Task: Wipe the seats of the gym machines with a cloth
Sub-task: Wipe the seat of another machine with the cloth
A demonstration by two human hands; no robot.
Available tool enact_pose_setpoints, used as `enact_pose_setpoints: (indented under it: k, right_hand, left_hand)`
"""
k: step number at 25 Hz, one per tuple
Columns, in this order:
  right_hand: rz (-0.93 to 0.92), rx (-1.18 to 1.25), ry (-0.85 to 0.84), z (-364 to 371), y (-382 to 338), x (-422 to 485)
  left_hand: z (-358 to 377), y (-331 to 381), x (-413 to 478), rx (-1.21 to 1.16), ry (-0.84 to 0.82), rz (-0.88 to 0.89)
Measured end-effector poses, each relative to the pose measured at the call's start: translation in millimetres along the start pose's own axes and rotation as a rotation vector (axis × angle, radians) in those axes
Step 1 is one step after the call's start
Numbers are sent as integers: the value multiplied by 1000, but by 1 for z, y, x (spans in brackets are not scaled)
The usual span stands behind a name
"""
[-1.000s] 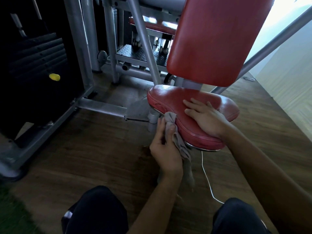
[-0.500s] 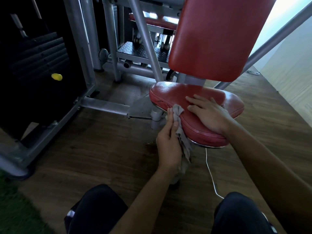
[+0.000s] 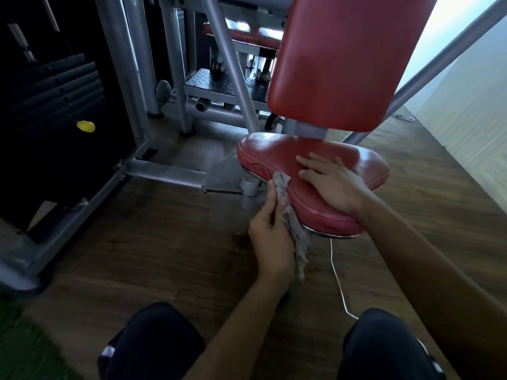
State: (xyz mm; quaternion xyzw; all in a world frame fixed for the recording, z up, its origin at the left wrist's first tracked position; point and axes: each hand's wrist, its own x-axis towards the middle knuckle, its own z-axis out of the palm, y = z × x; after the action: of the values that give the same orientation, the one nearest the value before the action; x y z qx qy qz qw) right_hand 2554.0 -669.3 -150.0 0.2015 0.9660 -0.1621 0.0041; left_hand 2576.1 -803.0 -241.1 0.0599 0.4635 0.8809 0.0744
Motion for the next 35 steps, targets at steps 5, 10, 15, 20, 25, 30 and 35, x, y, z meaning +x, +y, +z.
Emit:
enact_pose_setpoints:
  k: [5, 10, 15, 20, 25, 30, 35]
  right_hand:
    - [8, 14, -7, -1, 0, 0]
    - [3, 17, -6, -1, -1, -2]
    - [0, 13, 5, -2, 0, -2]
    - [0, 14, 21, -1, 1, -1]
    - [-19, 35, 53, 0, 5, 1]
    - [-24, 20, 65, 0, 5, 0]
    - [-28, 13, 69, 1, 3, -3]
  left_hand:
    - [1, -12, -2, 82, 24, 44]
    - [3, -8, 44, 124, 249, 61]
    - [6, -14, 7, 197, 234, 149]
    - [1, -3, 68, 330, 339, 248]
    - [4, -8, 17, 359, 84, 162]
    - [-8, 2, 24, 444, 90, 257]
    - [-6, -6, 4, 508, 48, 240]
